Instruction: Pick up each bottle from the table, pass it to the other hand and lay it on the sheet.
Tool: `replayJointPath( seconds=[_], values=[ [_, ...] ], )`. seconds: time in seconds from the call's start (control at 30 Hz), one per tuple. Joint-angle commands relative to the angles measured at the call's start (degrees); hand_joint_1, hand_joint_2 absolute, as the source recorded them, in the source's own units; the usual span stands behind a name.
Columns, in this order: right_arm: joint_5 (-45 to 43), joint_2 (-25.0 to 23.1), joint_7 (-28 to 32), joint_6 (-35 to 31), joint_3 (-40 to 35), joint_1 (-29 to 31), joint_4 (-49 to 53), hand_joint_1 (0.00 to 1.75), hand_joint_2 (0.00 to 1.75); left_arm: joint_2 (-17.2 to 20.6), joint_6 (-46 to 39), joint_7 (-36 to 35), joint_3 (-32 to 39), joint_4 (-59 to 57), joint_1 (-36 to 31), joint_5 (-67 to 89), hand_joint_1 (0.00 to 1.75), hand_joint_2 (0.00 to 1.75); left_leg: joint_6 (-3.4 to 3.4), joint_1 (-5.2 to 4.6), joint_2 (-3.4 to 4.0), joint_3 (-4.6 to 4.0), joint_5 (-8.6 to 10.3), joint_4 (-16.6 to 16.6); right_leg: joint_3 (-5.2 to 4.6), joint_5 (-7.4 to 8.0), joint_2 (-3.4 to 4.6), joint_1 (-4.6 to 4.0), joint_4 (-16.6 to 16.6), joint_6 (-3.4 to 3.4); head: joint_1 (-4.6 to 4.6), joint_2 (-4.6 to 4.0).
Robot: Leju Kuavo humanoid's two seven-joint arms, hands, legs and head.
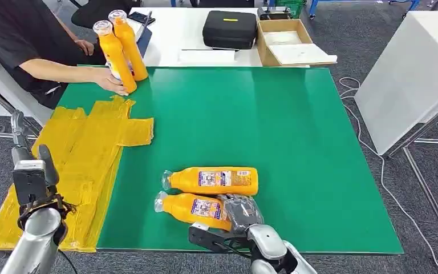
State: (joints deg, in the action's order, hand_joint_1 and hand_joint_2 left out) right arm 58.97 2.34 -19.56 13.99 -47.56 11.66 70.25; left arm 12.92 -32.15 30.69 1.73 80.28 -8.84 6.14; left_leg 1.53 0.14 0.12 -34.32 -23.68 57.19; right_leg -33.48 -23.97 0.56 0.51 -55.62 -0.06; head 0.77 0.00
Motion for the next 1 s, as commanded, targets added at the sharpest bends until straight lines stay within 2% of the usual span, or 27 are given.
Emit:
replayJointPath(
  seconds=[0.03,0.1,0.17,0.3,0.4,0.5,0.6,0.7,0.73,1.0],
  values=[
    [0.41,0.01,0.19,1.30,-2.09,-0.43,-7.57,1.75,1.75,-2.16,0.35,-0.38,1.05,-1.51,-1.77,-0.20,0.00,0.00,-0.11,0.05,-0.23,0.16,0.02,-0.09,0.26,-0.02,-0.27,-0.05,0.15,-0.02,0.02,0.00],
    [-0.44,0.37,0.42,0.05,-0.75,-0.75,-5.67,1.75,1.75,-2.46,1.41,-1.19,1.17,-1.69,-1.68,-1.47,0.00,0.00,-0.10,0.05,-0.15,0.16,0.03,-0.07,0.23,-0.01,-0.19,-0.05,0.11,-0.02,0.02,0.00],
    [-1.69,1.77,0.19,-1.26,1.79,-1.19,1.01,1.75,1.75,-2.65,3.47,-2.54,1.51,-1.04,-0.54,-3.63,0.00,0.00,-0.10,0.03,-0.13,0.20,0.03,-0.07,0.25,-0.01,-0.18,-0.03,0.10,-0.02,0.02,0.00],
    [-6.96,4.18,0.29,-0.69,7.63,-0.41,19.74,1.75,1.75,-3.30,7.69,-4.16,2.81,0.60,2.02,-8.40,0.00,0.00,-0.09,-0.03,-0.07,0.11,-0.01,0.05,0.14,-0.03,-0.13,0.02,-0.04,0.01,0.02,0.00],
    [-10.04,5.15,0.38,-1.24,11.14,-0.20,30.08,1.75,1.75,-4.26,9.86,-4.57,3.16,2.46,4.18,-9.92,0.00,0.00,-0.09,-0.07,0.03,-0.16,-0.04,0.19,-0.11,-0.06,0.02,0.07,-0.22,0.01,0.02,0.00],
    [-10.42,5.86,0.46,-1.57,11.88,-1.00,32.55,1.75,1.75,-5.06,10.49,-4.90,2.96,3.29,5.20,-10.52,0.00,0.00,-0.10,-0.08,-0.02,-0.30,-0.02,0.16,-0.20,-0.02,-0.03,0.09,-0.16,0.04,0.02,0.00],
    [-12.15,5.24,2.28,-6.38,13.48,-1.73,34.70,1.75,1.75,-5.82,15.11,-6.86,2.34,5.10,6.91,-15.12,0.00,0.00,-0.09,-0.09,-0.15,-0.31,0.10,0.02,-0.22,0.06,-0.14,0.08,-0.01,-0.05,0.02,0.00],
    [-13.86,4.29,2.35,-9.09,14.32,-0.01,34.35,1.75,1.75,-6.30,18.83,-8.14,0.27,5.55,6.96,-19.28,0.00,0.00,-0.13,-0.09,-0.11,-0.38,0.04,0.09,-0.27,0.04,-0.09,0.07,-0.08,-0.07,0.00,0.00],
    [-14.49,4.10,2.27,-9.60,14.31,0.58,33.74,1.75,1.75,-6.18,19.52,-8.35,-0.50,5.43,6.71,-20.24,0.00,1.75,-0.10,-0.10,-0.09,-0.52,0.10,0.06,-0.42,0.10,-0.06,0.08,-0.06,-0.07,0.04,0.00],
    [-16.84,1.23,1.55,-11.90,14.10,3.82,25.94,1.75,1.75,-5.33,23.48,-9.29,-6.50,6.71,6.08,-27.04,0.00,1.75,-0.13,-0.04,-0.04,-0.50,0.11,0.03,-0.42,0.15,-0.02,0.04,-0.02,-0.10,0.04,0.00]
  ],
)
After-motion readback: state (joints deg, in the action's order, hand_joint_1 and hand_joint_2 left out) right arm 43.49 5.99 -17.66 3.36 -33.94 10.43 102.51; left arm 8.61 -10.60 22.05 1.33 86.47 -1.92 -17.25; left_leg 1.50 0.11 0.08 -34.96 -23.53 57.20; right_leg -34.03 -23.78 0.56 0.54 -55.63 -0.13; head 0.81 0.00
